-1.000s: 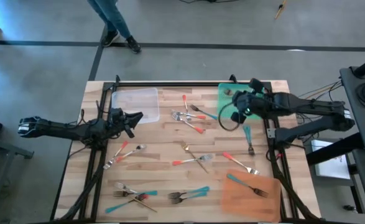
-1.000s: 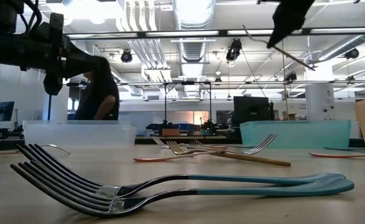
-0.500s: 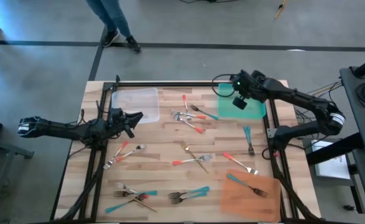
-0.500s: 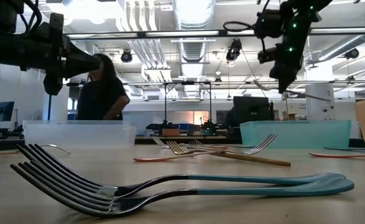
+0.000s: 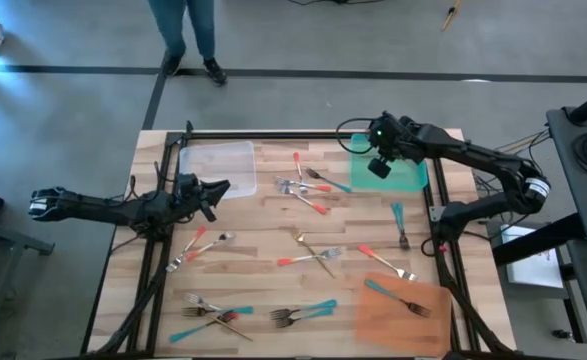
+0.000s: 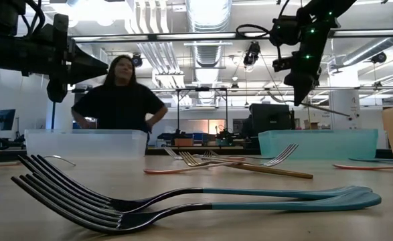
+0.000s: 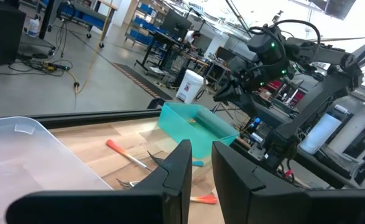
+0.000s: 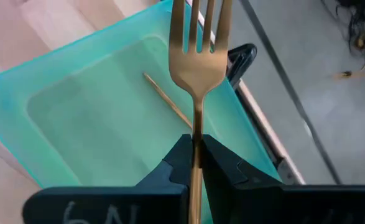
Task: Sort silverware by color (type)
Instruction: Put the golden fork into the green bin, then put the blue fork into the orange bin
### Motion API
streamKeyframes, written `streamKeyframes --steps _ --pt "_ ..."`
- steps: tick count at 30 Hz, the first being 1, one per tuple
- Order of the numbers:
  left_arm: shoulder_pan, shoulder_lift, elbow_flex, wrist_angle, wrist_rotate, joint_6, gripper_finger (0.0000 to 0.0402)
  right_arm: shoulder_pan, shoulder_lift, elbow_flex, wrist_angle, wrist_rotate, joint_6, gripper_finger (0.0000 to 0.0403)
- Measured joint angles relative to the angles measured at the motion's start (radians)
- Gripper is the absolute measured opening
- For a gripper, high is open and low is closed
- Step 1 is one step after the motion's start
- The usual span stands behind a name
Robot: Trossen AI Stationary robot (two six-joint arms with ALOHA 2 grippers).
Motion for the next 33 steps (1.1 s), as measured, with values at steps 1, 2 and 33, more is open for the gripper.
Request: streamKeyframes --steps 1,2,33 --pt "0.0 0.0 0.0 0.0 0.0 0.0 0.0046 0.0 0.004 0.0 -0.005 0.0 0.003 0.002" --pt "0.0 0.0 0.0 0.0 0.0 0.0 0.0046 0.0 0.005 0.0 -0.01 0.0 0.004 0.0027" --pt "0.0 0.0 0.0 0.0 0.0 0.0 0.0046 0.305 -0.022 -0.106 -0.479 -0.366 0.786 0.0102"
